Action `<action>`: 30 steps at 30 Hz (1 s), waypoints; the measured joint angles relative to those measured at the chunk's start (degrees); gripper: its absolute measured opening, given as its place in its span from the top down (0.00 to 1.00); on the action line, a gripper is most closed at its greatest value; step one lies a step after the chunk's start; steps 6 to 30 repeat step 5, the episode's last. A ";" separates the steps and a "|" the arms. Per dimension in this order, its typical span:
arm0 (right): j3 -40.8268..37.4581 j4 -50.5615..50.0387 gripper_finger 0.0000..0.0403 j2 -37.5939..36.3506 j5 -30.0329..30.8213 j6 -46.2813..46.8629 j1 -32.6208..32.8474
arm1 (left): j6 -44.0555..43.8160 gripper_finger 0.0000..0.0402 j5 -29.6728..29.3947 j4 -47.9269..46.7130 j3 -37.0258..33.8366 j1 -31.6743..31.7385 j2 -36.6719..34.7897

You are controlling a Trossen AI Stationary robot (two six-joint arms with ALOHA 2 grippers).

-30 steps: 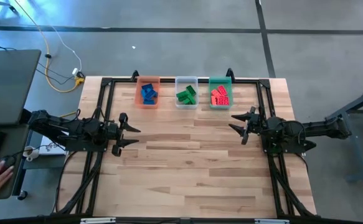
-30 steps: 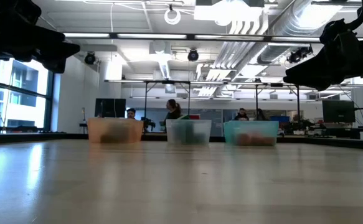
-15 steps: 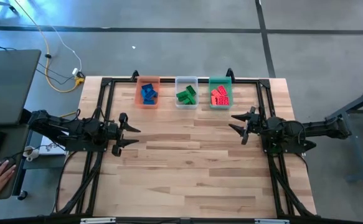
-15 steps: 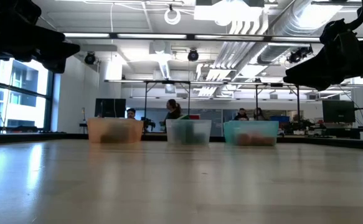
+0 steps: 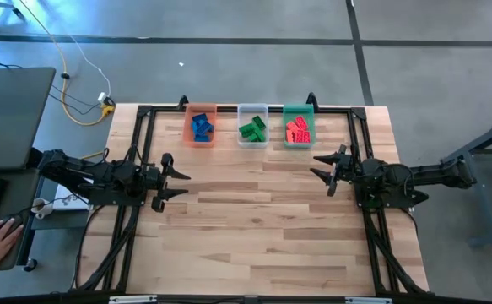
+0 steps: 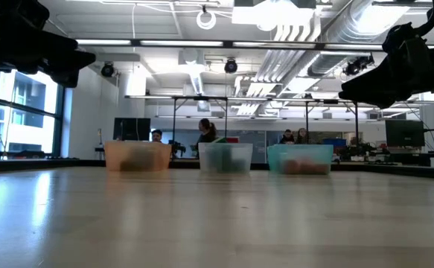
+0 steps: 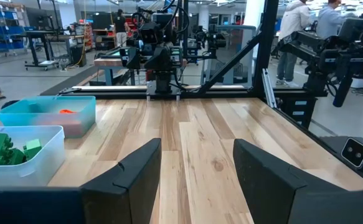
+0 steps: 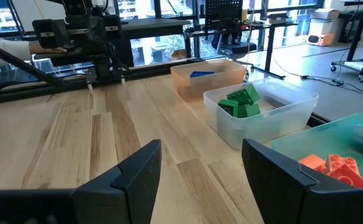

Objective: Sort & place blocks by color
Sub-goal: Return to Home Position

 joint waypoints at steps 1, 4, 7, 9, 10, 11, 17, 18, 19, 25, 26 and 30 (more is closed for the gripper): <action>0.00 0.01 0.47 0.00 0.00 0.00 -0.01 | 0.00 0.53 -0.02 0.01 0.00 -0.01 -0.01; 0.00 0.00 0.47 0.00 0.00 0.00 0.00 | 0.00 0.53 0.00 0.01 0.00 -0.01 0.00; 0.00 0.01 0.47 0.00 0.00 0.00 0.00 | 0.00 0.53 0.00 0.00 0.00 -0.01 -0.01; 0.00 0.01 0.47 0.00 0.00 0.00 0.00 | 0.00 0.53 0.00 0.00 0.00 -0.01 -0.01; 0.00 0.01 0.47 0.00 0.00 0.00 0.00 | 0.00 0.53 0.00 0.00 0.00 -0.01 -0.01; 0.00 0.01 0.47 0.00 0.00 0.00 0.00 | 0.00 0.53 0.00 0.00 0.00 -0.01 -0.01; 0.00 0.01 0.47 0.00 0.00 0.00 0.00 | 0.00 0.53 0.00 0.00 0.00 -0.01 -0.01; 0.00 0.01 0.47 0.00 0.00 0.00 0.00 | 0.00 0.53 0.00 0.00 0.00 -0.01 -0.01; 0.00 0.01 0.47 0.00 0.00 0.00 0.00 | 0.00 0.53 0.00 0.00 0.00 -0.01 -0.01; 0.00 0.01 0.47 0.00 0.00 0.00 0.00 | 0.00 0.53 0.00 0.00 0.00 -0.01 -0.01; 0.00 0.01 0.47 0.00 0.00 0.00 0.00 | 0.00 0.53 0.00 0.00 0.00 -0.01 -0.01; 0.00 0.01 0.47 0.00 0.00 0.00 0.00 | 0.00 0.53 0.00 0.00 0.00 -0.01 -0.01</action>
